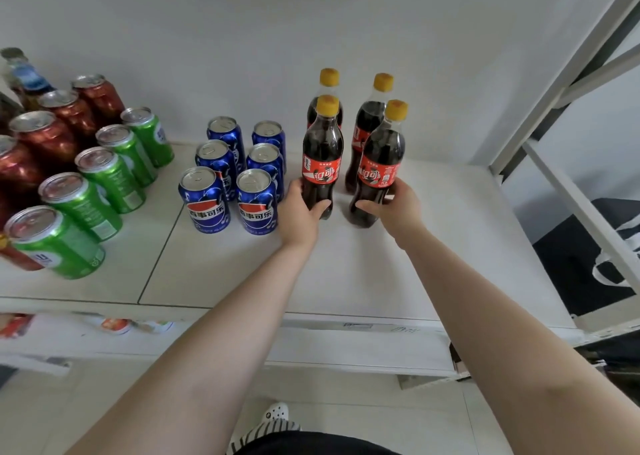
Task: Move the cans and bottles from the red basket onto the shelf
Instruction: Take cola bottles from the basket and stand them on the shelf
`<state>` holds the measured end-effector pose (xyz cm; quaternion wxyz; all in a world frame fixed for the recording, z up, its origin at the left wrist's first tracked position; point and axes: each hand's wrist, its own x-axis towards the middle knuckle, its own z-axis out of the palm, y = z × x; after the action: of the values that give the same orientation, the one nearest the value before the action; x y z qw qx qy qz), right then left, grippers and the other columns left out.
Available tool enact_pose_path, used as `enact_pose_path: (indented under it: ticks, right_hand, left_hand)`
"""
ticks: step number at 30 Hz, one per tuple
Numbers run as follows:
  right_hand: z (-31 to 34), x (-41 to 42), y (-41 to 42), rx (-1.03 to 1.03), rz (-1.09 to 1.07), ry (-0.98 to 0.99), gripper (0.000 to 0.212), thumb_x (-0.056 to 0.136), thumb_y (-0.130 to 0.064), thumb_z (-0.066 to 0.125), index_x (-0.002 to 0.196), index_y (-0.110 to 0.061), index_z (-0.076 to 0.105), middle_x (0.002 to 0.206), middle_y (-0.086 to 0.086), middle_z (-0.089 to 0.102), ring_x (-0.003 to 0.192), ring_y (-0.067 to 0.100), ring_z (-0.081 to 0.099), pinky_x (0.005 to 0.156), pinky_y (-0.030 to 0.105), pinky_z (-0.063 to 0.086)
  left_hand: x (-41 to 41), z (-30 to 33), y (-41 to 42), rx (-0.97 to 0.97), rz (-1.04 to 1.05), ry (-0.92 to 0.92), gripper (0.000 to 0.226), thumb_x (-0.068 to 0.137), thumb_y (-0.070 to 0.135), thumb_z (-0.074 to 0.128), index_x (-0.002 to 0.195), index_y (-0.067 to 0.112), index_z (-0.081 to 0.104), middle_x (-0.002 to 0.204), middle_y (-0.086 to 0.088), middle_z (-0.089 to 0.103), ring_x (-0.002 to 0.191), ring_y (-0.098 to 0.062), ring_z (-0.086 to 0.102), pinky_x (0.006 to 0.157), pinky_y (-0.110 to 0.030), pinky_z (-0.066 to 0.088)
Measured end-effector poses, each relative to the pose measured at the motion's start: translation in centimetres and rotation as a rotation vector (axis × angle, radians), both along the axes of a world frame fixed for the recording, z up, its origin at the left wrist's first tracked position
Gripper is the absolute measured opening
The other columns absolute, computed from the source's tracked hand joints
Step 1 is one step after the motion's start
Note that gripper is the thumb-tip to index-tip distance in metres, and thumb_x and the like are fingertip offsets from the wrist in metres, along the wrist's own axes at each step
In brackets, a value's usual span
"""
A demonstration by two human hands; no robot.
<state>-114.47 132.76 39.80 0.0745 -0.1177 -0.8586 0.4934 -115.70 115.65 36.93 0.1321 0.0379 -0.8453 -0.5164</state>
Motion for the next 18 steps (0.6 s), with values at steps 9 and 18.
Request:
enact_pose_path:
  ticks: [9,18]
  right_hand:
    - [-0.07,-0.79,0.14,0.038,0.021,-0.031,0.056,0.07,-0.02,0.082,0.12,-0.01,0.059,0.113,0.003,0.067,0.098,0.023,0.064,0.083,0.036,0.053]
    - [0.16,-0.7,-0.06,0.043,0.038,-0.037,0.058,0.072,-0.02,0.082,0.123,-0.009,0.057,0.118,0.006,0.065,0.102,0.024,0.063,0.089,0.038,0.053]
  left_hand:
    - [-0.96,-0.02,-0.03,-0.015,-0.027,-0.02,0.05,0.077,0.019,0.076,0.119,0.009,0.052,0.12,-0.008,0.066,0.114,-0.025,0.061,0.091,-0.027,0.041]
    - [-1.13,-0.19,-0.06,0.015,-0.044,-0.04,0.053,0.076,0.018,0.077,0.122,0.011,0.051,0.123,-0.008,0.065,0.117,-0.024,0.06,0.099,-0.035,0.045]
